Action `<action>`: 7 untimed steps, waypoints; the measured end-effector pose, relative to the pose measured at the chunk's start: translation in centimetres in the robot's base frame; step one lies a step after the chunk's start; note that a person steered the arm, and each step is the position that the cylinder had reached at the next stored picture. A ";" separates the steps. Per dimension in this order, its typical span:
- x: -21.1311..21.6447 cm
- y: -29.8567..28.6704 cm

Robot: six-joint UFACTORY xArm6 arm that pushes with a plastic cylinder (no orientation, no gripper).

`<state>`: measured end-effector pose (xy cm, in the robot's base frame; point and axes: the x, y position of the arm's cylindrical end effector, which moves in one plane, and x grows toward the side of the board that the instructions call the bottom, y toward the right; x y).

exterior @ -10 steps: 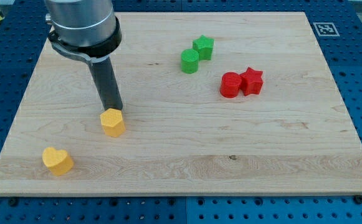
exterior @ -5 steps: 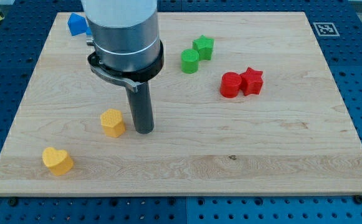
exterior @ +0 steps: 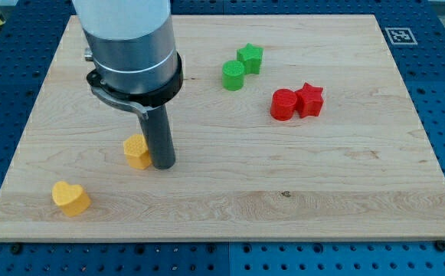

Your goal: Place the yellow hexagon above the yellow heart

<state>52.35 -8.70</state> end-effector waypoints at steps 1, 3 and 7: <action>0.0 -0.3; 0.0 -1.8; -6.7 -3.2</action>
<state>45.69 -11.87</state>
